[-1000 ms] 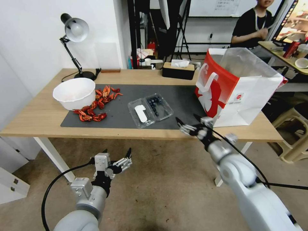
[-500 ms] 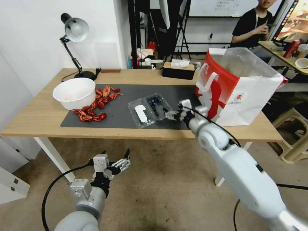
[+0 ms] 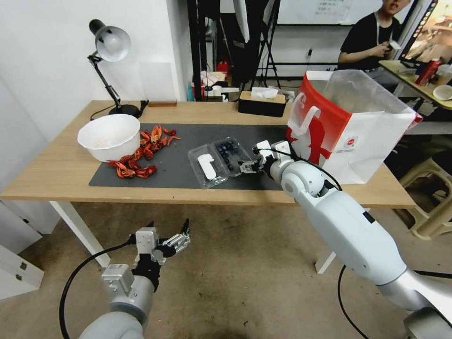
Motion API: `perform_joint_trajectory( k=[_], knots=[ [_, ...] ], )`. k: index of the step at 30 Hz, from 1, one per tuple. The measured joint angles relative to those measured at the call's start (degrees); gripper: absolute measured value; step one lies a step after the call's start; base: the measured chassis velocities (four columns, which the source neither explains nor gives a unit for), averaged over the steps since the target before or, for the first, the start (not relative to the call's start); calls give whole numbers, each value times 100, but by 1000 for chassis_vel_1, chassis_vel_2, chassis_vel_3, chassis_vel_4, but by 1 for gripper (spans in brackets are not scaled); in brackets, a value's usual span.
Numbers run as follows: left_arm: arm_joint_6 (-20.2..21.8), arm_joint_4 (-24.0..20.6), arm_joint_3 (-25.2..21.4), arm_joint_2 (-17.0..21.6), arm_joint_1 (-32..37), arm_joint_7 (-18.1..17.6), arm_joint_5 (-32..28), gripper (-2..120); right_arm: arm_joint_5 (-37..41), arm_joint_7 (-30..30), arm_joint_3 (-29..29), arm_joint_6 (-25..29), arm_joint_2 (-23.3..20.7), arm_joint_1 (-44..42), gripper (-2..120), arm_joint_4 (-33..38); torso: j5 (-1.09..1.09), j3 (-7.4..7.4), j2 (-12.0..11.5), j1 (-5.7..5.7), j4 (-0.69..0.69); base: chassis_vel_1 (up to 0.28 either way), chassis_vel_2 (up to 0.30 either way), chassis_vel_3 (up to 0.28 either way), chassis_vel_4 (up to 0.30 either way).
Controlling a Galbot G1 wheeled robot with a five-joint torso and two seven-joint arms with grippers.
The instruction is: Close the takeout container lid, then place the container into the takeout bag.
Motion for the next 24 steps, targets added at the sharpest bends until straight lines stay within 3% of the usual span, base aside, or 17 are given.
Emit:
perform_joint_trajectory(
  k=[14,24],
  knots=[
    [-52,4,7,0,13,5,18,100,-216,-156,-71,13,-21,81,100,-203,0,0,0,0,1,0,0,0,0],
    [-102,59,30,11,-4,5,21,100,-268,49,-80,23,-56,19,100,-132,0,0,0,0,0,0,0,0,0]
  ],
)
